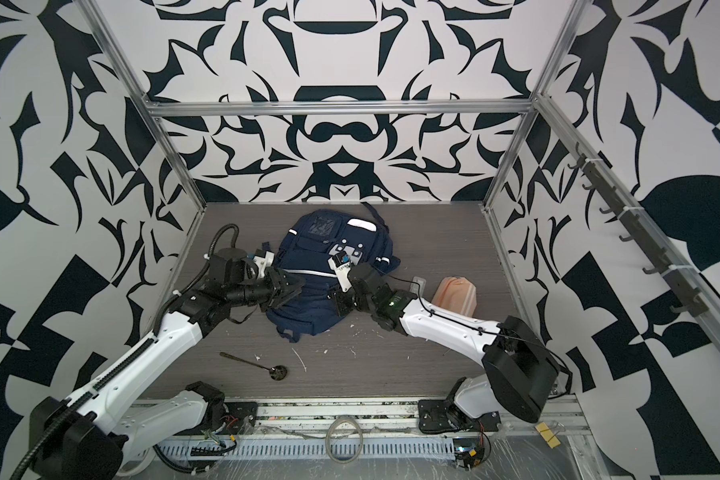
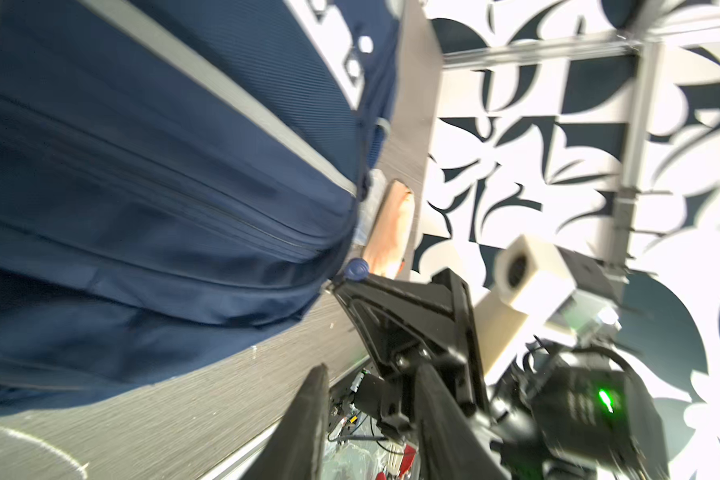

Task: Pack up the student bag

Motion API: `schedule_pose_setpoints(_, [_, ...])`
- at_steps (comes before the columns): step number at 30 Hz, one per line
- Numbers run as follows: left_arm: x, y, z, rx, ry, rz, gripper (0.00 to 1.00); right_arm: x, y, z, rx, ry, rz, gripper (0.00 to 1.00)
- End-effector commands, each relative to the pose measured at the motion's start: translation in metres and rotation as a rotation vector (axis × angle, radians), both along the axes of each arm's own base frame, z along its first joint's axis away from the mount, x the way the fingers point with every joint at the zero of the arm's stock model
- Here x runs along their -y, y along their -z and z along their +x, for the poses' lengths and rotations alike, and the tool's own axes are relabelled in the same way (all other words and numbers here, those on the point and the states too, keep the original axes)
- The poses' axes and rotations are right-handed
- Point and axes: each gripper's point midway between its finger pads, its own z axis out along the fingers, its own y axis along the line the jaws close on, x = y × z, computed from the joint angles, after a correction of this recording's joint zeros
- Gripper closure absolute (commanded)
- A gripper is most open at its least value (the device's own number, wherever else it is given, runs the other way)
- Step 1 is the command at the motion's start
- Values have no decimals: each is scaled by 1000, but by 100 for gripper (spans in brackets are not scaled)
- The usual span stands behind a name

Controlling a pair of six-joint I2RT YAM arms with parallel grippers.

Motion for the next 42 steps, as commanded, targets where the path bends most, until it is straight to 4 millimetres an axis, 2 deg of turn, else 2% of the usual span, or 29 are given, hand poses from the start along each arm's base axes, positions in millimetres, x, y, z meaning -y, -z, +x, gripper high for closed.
schedule_pose_setpoints(1, [-4,25,9,-71,-70,68,60,-15,-8,0,29,-45,53,100])
schedule_pose_setpoints(6, [17,42,21,-84,-34,100,59,-20,4,-8,-22,-73,74,77])
schedule_pose_setpoints(7, [19,54,21,-113,-30,120,59,-20,5,-10,-30,-82,75,74])
schedule_pose_setpoints(14, [17,85,20,-161,-30,153,60,-6,14,-24,-78,-91,32,63])
schedule_pose_setpoints(18, [23,87,19,-159,4,168,60,17,0,-21,-118,-23,102,58])
schedule_pose_setpoints(21, [23,89,13,-163,34,203,60,41,-9,-15,-154,64,145,55])
schedule_pose_setpoints(24, [22,93,5,-171,51,222,59,74,-4,-2,-230,198,150,53])
schedule_pose_setpoints(27, [25,96,-5,-177,77,242,59,96,1,12,-337,297,201,52])
schedule_pose_setpoints(29, [29,97,-12,-179,103,262,59,99,-1,19,-387,323,226,51])
schedule_pose_setpoints(35, [40,102,-27,-193,153,328,59,80,6,33,-541,334,242,50])
schedule_pose_setpoints(42, [48,112,-33,-212,146,380,59,75,7,37,-555,317,243,46])
